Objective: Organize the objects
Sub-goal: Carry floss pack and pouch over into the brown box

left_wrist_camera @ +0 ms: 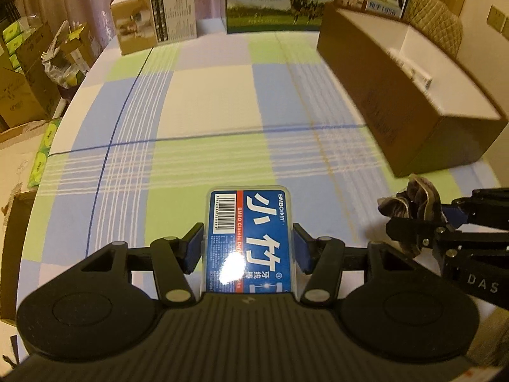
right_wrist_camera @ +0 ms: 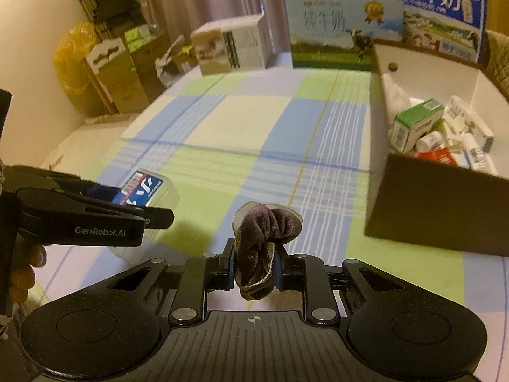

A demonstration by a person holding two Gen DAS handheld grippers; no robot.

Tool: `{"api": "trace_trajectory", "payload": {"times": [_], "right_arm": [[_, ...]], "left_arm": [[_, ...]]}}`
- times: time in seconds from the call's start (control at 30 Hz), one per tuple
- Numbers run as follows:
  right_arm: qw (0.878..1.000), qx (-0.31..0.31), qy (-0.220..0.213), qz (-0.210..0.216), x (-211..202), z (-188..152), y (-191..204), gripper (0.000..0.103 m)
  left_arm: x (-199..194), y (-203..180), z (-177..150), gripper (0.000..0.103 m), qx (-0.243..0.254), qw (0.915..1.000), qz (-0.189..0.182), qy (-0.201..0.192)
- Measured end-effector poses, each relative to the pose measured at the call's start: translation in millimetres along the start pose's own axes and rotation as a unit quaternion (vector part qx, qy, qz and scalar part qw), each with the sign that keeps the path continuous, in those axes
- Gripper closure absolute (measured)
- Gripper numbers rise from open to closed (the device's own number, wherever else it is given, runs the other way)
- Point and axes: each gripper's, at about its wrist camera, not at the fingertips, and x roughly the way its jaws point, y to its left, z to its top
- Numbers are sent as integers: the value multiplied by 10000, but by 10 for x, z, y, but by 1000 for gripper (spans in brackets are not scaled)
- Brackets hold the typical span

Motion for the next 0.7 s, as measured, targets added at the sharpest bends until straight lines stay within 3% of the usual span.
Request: {"api": "trace_trajectory", "payload": {"times": [0.4,0.7], "right_arm": [[9980,303,-552,-67,-699,252,-455,84],[9952,310,-863,-344,-1146,509,-1021,84]], "left_arm": [[-369,-646,482,50,463,9973,-425,-375],[-402,-1283,973,50,745,9923,-775,-621]]}}
